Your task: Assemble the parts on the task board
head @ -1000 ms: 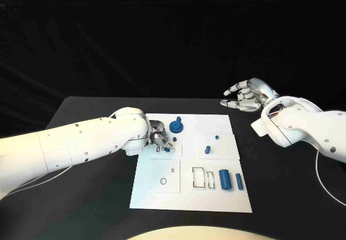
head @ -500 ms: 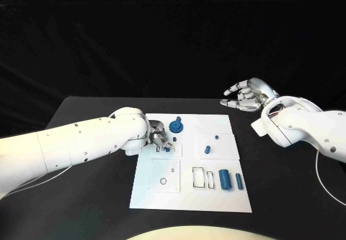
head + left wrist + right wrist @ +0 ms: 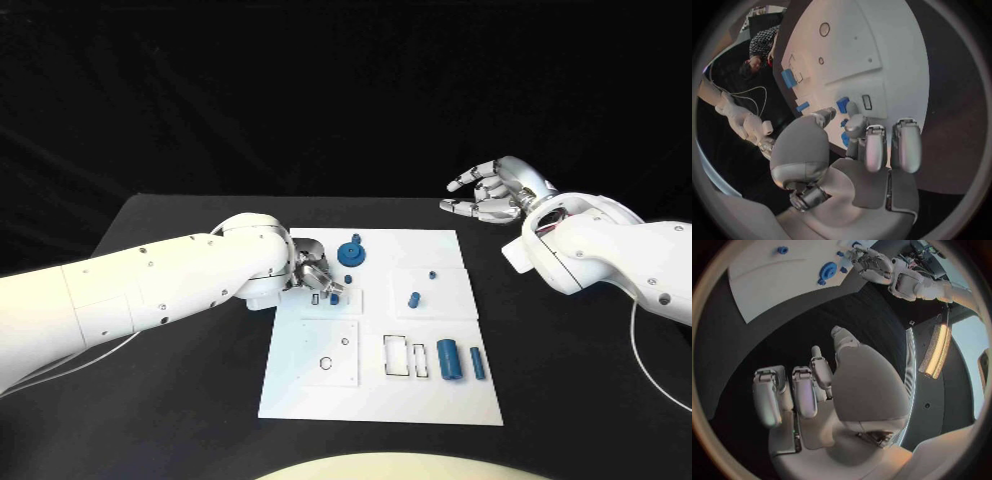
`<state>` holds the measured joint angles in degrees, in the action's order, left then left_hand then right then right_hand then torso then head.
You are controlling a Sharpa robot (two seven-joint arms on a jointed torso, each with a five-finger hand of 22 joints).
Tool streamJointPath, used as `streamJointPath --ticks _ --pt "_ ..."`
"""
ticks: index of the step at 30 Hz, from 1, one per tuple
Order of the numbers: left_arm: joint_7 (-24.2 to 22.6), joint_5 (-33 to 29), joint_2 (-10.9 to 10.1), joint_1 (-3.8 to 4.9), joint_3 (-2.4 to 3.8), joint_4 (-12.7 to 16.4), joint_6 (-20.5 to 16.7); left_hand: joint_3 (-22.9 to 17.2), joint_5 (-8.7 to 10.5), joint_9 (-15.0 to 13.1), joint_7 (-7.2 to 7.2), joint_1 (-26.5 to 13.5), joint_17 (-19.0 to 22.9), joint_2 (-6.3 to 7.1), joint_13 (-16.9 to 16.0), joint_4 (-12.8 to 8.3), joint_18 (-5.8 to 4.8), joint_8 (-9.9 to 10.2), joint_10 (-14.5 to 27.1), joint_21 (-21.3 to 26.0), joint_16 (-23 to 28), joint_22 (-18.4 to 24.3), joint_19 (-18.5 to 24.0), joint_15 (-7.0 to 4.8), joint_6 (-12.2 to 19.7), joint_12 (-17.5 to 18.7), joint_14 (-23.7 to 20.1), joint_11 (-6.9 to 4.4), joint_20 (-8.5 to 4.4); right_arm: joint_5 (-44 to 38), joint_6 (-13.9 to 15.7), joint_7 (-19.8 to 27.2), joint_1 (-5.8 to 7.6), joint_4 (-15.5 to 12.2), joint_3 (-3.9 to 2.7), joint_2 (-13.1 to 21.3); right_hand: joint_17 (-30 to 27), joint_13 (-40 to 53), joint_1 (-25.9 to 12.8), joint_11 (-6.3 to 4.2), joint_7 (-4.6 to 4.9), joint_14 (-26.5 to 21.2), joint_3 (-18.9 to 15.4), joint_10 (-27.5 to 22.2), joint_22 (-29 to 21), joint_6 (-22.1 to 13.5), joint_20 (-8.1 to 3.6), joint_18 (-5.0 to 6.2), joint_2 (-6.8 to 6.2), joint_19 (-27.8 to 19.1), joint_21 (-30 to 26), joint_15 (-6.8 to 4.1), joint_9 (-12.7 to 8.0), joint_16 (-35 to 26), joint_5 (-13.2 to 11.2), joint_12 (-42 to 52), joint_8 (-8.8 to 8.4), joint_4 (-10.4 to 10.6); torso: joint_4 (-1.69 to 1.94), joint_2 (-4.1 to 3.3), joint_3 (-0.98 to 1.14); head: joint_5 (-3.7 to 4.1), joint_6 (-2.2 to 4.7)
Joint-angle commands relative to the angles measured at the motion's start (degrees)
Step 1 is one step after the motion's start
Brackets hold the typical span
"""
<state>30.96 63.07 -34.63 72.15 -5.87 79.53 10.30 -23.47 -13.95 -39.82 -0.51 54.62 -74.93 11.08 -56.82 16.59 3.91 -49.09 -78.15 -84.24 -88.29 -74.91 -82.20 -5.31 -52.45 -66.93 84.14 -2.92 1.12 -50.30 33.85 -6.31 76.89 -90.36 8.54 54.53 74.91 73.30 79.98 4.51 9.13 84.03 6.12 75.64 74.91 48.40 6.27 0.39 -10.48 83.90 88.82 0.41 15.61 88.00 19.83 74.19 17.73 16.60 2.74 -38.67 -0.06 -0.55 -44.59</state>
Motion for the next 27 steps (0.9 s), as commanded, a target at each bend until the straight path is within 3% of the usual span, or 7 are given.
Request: streamJointPath --ticks 1,6,8,12,17,22,27 --pt "-0.2 -0.6 -0.3 0.02 0.62 0.6 -0.8 0.3 0.2 0.0 -0.44 -0.2 -12.1 0.05 0.1 0.1 -1.01 0.3 0.4 0.2 0.1 -2.4 0.2 -0.33 0.1 0.2 5.0 0.12 -0.26 -0.2 -0.1 0.8 -0.06 0.1 -0.01 0.0 10.2 0.0 -0.4 -0.19 0.01 4.7 0.0 -0.3 14.2 0.0 -0.31 0.01 -0.04 5.4 -0.3 -0.37 -0.1 -0.2 -0.4 -0.1 0.27 0.1 0.02 0.05 0.03 0.01 0.09" --pt "-0.3 -3.8 -1.3 0.22 2.92 1.2 -2.1 1.2 0.22 0.4 -1.07 0.9 -11.1 0.02 2.3 0.0 -0.81 1.4 2.0 0.7 0.7 -1.5 0.8 -0.09 2.1 1.9 4.7 0.59 -0.11 -0.2 -0.2 0.9 -0.08 0.3 0.0 0.0 10.2 0.0 -0.4 -0.19 0.01 4.7 0.0 -0.3 14.2 0.0 -0.31 0.01 -0.04 5.4 -0.3 -0.37 -0.1 -0.2 -0.4 -0.1 0.27 0.1 0.03 0.11 0.04 0.05 0.5" --pt "-0.5 -5.4 -1.8 0.72 4.18 0.9 -2.6 2.0 -0.06 1.5 -2.36 2.4 -10.9 -0.27 7.1 0.0 -0.63 4.1 5.0 1.3 0.9 -0.6 1.5 0.72 4.9 5.6 4.7 1.66 0.54 -0.1 -0.2 0.9 -0.09 0.5 0.0 -0.1 10.2 0.0 -0.5 -0.19 0.01 4.7 0.0 -0.2 14.2 -0.1 -0.31 0.0 -0.01 5.4 -0.3 -0.37 -0.1 -0.2 -0.4 0.0 0.28 0.1 0.06 0.11 0.05 0.04 0.66" --pt "-0.5 -4.8 -2.0 2.06 5.17 -0.9 -2.5 2.5 -0.47 3.0 -3.52 4.6 -10.8 -0.89 9.5 -0.1 -0.42 7.0 6.7 1.8 0.9 0.2 2.0 1.66 6.0 7.4 4.6 2.7 1.44 -0.1 -0.3 0.9 -0.11 0.6 0.01 -0.1 10.3 0.0 -0.6 -0.18 0.01 4.8 -0.1 -0.2 14.3 -0.1 -0.31 -0.02 0.0 5.4 -0.2 -0.37 -0.1 -0.2 -0.4 0.0 0.28 0.1 0.16 0.18 0.12 -0.03 0.96" --pt "-0.5 -3.4 -0.9 3.44 5.63 -5.2 -0.8 3.1 -0.51 3.8 -4.09 5.4 -10.3 -1.06 10.8 0.0 -0.15 8.5 7.8 2.4 1.2 1.3 2.8 2.13 6.3 8.3 4.5 3.22 1.92 -0.1 -0.3 0.8 -0.11 0.7 0.02 -0.1 10.3 0.0 -0.6 -0.18 0.01 4.8 -0.1 -0.2 14.3 -0.1 -0.31 -0.02 0.0 5.4 -0.2 -0.37 -0.1 -0.2 -0.4 0.0 0.28 0.1 0.13 0.05 0.12 -0.2 1.2" --pt "-0.6 -2.8 0.5 3.82 5.69 -8.6 0.5 3.8 -0.39 4.5 -4.59 5.7 -9.5 -1.22 13.8 0.1 0.16 9.7 9.9 3.2 1.7 2.6 3.7 2.56 6.7 10.6 4.1 3.7 2.31 -0.1 -0.4 0.8 -0.12 0.7 0.02 -0.2 10.3 0.0 -0.6 -0.19 0.01 4.8 -0.1 -0.2 14.3 -0.1 -0.31 -0.04 0.06 5.5 -0.2 -0.37 -0.1 -0.2 -0.4 0.0 0.29 0.1 0.06 -0.14 -0.12 -0.22 1.29" --pt "-0.7 -2.4 2.1 3.92 5.29 -11.7 1.3 4.4 -0.26 5.0 -4.94 5.7 -8.9 -1.32 16.1 0.1 0.39 10.6 11.5 3.8 2.1 3.6 4.4 2.86 7.1 12.4 3.9 4.03 2.56 -0.1 -0.4 0.8 -0.12 0.7 0.03 -0.2 10.3 0.0 -0.6 -0.19 0.01 4.8 -0.1 -0.2 14.3 -0.1 -0.31 -0.04 0.06 5.5 -0.2 -0.37 -0.1 -0.2 -0.4 0.0 0.29 0.1 0.09 -0.21 -0.14 -0.24 1.27"
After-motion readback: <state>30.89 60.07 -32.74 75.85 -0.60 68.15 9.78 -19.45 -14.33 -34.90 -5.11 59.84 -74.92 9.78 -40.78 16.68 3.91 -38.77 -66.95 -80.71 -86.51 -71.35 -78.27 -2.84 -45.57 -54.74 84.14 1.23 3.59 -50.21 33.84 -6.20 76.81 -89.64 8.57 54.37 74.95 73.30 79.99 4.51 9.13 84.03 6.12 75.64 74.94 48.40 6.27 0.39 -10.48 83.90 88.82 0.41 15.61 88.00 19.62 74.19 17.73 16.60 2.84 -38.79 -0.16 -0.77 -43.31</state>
